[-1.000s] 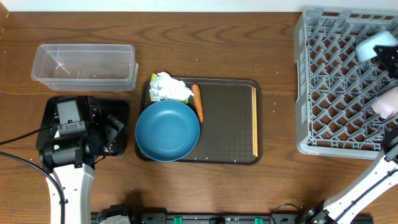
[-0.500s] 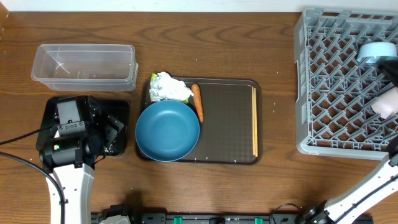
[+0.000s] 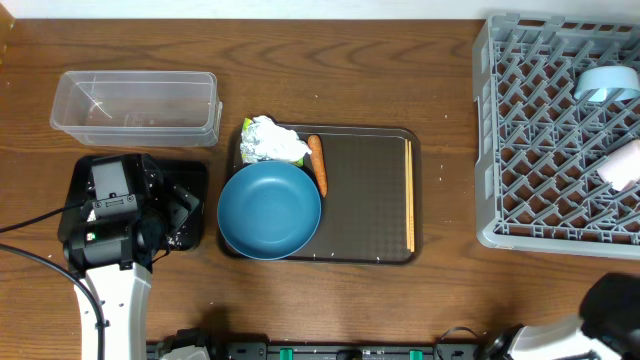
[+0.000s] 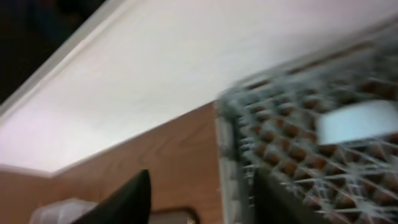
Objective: Sort waste into correct bins and load items into the dishwasher rack
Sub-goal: 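Release the bowl and move the right gripper back to the brown tray, then grasp the rim of the large teal plate with the right gripper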
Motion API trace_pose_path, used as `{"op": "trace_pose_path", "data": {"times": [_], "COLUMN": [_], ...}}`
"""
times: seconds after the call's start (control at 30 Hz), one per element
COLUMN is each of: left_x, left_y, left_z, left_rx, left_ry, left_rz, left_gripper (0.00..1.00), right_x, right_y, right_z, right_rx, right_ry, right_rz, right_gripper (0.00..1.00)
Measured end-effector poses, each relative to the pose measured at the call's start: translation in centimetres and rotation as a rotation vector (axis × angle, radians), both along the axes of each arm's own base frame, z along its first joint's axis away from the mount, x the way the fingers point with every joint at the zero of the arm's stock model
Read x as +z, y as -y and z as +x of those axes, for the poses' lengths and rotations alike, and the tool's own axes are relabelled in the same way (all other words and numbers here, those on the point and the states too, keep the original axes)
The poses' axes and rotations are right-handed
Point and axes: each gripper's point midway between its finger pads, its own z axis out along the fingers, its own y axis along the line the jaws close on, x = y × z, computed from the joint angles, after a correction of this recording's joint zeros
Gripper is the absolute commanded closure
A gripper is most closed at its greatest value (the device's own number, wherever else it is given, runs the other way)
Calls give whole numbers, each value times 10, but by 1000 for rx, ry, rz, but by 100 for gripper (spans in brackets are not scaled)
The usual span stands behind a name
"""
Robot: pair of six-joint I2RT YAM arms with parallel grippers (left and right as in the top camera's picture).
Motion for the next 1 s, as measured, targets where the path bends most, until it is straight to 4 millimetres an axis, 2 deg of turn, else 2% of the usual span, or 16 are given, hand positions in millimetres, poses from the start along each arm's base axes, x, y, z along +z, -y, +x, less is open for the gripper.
{"op": "trace_pose_path", "data": {"times": [0.1, 0.2, 0.23, 0.33, 0.4, 0.47, 0.67, 0.83, 0.93, 1.0], "left_x": [0, 0, 0, 0, 0, 0, 0, 0, 0, 0], "left_y": [0, 0, 0, 0, 0, 0, 0, 0, 0, 0], "left_z": [0, 0, 0, 0, 0, 0, 0, 0, 0, 0], "left_rx": [0, 0, 0, 0, 0, 0, 0, 0, -1, -1], "left_ry": [0, 0, 0, 0, 0, 0, 0, 0, 0, 0], "left_rz": [0, 0, 0, 0, 0, 0, 0, 0, 0, 0], "left_gripper": [2, 2, 2, 2, 2, 2, 2, 2, 2, 2], "right_x": [9, 5, 1, -18, -40, -64, -142, -204, -237, -256], "right_y": [-53, -115, -142, -204, -246, -277, -344, -390, -416, -429], "right_z": [5, 15, 18, 20, 19, 18, 3, -23, -44, -57], "right_rx": [110, 257, 314, 437, 506, 549, 663, 778, 851, 892], "right_ry": [9, 1, -13, -72, -135, -203, -423, -598, -686, -739], "right_rz": [-9, -29, -36, -61, -108, -159, -290, -365, -409, -435], "right_gripper": [35, 33, 32, 28, 25, 24, 29, 37, 45, 54]}}
